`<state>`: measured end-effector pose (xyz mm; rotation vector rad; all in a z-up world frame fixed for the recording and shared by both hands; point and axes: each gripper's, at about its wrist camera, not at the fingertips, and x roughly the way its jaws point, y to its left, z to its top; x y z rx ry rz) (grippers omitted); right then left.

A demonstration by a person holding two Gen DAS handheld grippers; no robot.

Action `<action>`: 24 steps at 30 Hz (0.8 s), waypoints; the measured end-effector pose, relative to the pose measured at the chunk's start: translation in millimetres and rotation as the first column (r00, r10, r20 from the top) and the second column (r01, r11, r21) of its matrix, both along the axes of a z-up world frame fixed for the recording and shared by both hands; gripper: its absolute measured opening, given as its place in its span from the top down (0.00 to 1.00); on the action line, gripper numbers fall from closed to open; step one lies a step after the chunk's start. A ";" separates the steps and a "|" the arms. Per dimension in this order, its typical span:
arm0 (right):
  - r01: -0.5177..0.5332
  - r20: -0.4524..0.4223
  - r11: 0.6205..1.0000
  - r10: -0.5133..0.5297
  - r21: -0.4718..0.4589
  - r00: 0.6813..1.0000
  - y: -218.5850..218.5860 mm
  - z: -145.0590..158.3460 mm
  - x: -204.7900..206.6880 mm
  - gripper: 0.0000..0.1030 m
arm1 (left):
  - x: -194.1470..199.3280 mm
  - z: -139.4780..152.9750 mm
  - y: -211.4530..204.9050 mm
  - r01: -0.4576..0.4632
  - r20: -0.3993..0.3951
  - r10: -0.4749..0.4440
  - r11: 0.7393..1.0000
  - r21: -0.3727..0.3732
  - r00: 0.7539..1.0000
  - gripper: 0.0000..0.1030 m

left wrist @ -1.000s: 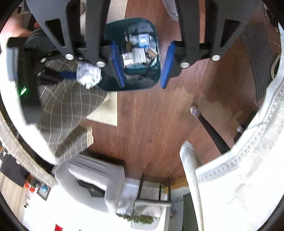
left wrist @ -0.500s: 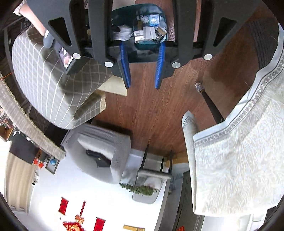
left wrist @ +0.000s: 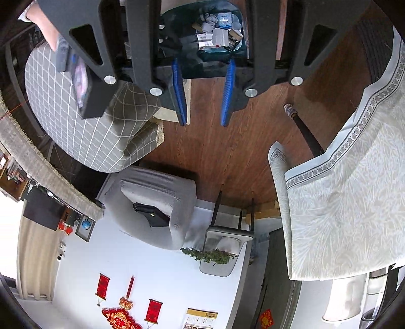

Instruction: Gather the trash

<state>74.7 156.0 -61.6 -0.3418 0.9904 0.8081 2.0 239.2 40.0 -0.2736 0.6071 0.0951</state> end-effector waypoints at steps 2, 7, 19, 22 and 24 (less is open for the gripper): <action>0.004 0.037 1.000 -0.004 0.016 0.999 -4.4 14.4 1.7 0.57 | 0.1 5.1 -2.4 0.003 0.009 -0.003 1.000 -0.003 1.000 0.72; 0.056 0.148 0.996 -0.067 0.073 0.987 -34.0 58.7 1.3 0.58 | -1.3 13.4 -11.8 -0.018 0.031 0.017 0.999 0.034 0.999 0.55; 0.319 0.291 0.914 -0.385 0.250 0.876 -213.0 141.8 -26.2 0.17 | -43.8 33.8 -47.7 -0.060 0.124 0.043 0.989 0.136 0.991 0.08; 0.363 0.326 0.893 -0.438 0.265 0.838 -249.0 153.8 -44.5 0.10 | -52.7 37.3 -66.9 -0.029 0.092 0.010 0.979 0.199 0.996 0.07; 0.382 0.331 0.875 -0.470 0.298 0.818 -271.1 159.9 -56.9 0.05 | -56.5 37.0 -77.8 -0.015 0.070 -0.001 0.973 0.228 0.998 0.06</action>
